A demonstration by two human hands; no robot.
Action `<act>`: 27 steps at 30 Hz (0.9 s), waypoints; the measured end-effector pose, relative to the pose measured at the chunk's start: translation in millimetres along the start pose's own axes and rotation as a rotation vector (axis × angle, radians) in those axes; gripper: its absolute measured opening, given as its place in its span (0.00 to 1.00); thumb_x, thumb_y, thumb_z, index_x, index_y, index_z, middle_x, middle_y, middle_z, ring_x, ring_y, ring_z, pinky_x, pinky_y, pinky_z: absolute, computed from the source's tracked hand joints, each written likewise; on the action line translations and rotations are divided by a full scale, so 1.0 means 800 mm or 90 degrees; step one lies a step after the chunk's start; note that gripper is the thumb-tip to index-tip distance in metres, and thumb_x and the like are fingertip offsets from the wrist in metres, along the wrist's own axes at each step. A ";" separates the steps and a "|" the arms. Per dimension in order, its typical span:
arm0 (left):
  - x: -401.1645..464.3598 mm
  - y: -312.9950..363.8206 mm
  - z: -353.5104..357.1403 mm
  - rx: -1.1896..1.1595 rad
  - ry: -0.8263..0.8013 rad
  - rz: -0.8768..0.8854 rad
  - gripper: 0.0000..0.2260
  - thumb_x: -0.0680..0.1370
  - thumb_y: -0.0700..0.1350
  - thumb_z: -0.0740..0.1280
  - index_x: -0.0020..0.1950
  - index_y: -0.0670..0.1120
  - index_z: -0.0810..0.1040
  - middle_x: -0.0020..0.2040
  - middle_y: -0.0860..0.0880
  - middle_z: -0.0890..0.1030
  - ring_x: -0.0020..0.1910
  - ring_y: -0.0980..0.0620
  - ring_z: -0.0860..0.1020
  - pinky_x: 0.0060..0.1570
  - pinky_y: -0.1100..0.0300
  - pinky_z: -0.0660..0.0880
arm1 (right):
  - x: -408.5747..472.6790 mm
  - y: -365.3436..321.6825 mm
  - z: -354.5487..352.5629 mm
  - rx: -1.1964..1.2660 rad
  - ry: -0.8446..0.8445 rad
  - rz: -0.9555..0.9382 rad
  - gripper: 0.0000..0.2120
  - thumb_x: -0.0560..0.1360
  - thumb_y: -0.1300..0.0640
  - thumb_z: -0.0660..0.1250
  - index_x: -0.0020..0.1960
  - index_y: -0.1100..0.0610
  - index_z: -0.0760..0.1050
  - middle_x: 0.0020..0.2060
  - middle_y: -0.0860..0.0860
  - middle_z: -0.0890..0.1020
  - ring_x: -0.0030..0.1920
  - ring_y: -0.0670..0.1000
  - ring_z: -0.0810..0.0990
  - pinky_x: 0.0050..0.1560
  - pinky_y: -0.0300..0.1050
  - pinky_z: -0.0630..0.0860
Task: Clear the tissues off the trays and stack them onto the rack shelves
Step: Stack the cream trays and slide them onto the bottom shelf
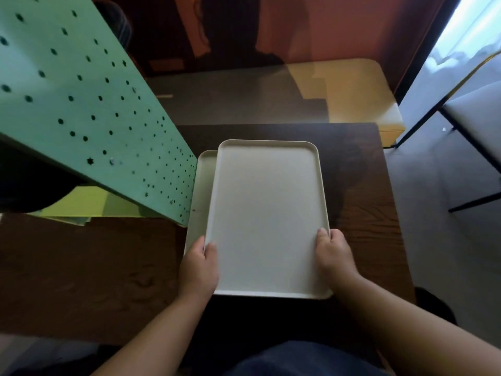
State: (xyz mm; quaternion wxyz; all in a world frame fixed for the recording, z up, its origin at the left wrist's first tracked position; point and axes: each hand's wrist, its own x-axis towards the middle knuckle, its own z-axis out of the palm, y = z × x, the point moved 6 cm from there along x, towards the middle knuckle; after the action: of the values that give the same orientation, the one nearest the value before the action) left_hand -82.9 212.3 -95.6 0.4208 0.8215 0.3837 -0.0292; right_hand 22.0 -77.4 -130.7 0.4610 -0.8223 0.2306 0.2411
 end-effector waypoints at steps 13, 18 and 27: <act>0.055 -0.060 -0.046 0.077 0.016 -0.012 0.10 0.81 0.42 0.62 0.53 0.41 0.82 0.44 0.45 0.73 0.41 0.44 0.74 0.42 0.57 0.68 | -0.023 -0.036 0.072 -0.196 -0.040 -0.018 0.17 0.76 0.54 0.60 0.64 0.55 0.72 0.59 0.56 0.78 0.55 0.58 0.79 0.57 0.56 0.78; 0.074 -0.086 -0.048 0.052 -0.022 -0.079 0.18 0.80 0.42 0.60 0.68 0.48 0.80 0.57 0.43 0.78 0.49 0.42 0.80 0.53 0.51 0.79 | -0.026 -0.045 0.084 -0.343 -0.100 -0.019 0.19 0.76 0.52 0.61 0.65 0.53 0.74 0.61 0.55 0.74 0.56 0.57 0.78 0.60 0.55 0.78; 0.065 -0.083 -0.049 0.017 -0.076 -0.119 0.23 0.79 0.33 0.60 0.71 0.47 0.77 0.59 0.45 0.85 0.37 0.52 0.80 0.36 0.61 0.75 | -0.010 -0.044 0.079 -0.336 -0.141 0.008 0.19 0.80 0.56 0.62 0.70 0.57 0.72 0.61 0.57 0.81 0.53 0.55 0.79 0.52 0.47 0.75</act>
State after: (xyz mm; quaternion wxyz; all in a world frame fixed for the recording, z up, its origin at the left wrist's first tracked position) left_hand -100.5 295.0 -134.1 0.4273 0.7844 0.4328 -0.1221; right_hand 25.5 -4.6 -132.3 0.2521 -0.8811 0.1133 0.3838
